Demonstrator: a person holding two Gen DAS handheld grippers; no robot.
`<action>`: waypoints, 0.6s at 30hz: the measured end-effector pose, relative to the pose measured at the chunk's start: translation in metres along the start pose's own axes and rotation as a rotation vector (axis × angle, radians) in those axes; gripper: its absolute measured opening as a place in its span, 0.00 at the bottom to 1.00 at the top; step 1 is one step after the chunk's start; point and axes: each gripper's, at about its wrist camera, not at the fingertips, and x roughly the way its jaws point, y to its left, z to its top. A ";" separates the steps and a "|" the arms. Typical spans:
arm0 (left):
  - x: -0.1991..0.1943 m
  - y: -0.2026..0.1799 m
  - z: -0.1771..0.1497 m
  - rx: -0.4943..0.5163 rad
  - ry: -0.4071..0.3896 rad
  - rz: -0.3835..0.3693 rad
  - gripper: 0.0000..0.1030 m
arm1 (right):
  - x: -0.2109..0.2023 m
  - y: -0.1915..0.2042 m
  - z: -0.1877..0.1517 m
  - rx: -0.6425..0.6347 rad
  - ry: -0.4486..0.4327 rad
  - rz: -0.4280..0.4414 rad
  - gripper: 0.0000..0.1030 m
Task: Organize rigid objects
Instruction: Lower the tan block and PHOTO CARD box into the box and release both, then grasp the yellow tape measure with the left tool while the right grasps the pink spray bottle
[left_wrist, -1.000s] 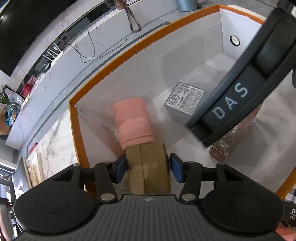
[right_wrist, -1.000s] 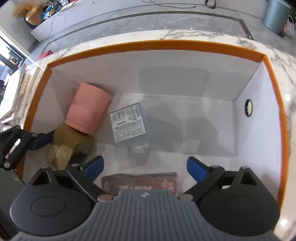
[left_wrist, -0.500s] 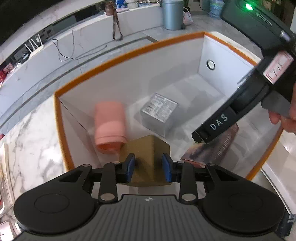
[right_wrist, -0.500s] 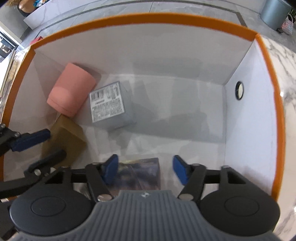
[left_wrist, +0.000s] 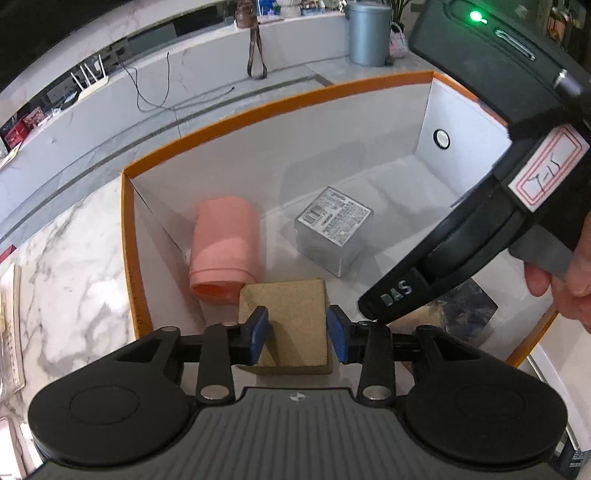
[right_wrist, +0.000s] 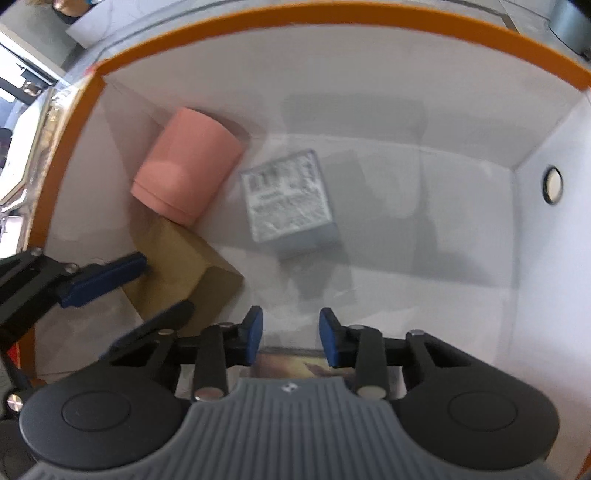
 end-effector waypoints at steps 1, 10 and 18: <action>-0.001 0.000 -0.001 -0.003 -0.009 0.000 0.43 | -0.001 0.002 0.000 -0.009 -0.012 0.002 0.33; -0.026 0.004 -0.002 -0.091 -0.106 0.000 0.43 | -0.037 -0.005 -0.014 -0.070 -0.179 -0.132 0.54; -0.062 0.003 -0.008 -0.146 -0.147 0.014 0.42 | -0.077 -0.001 -0.038 -0.076 -0.358 -0.132 0.54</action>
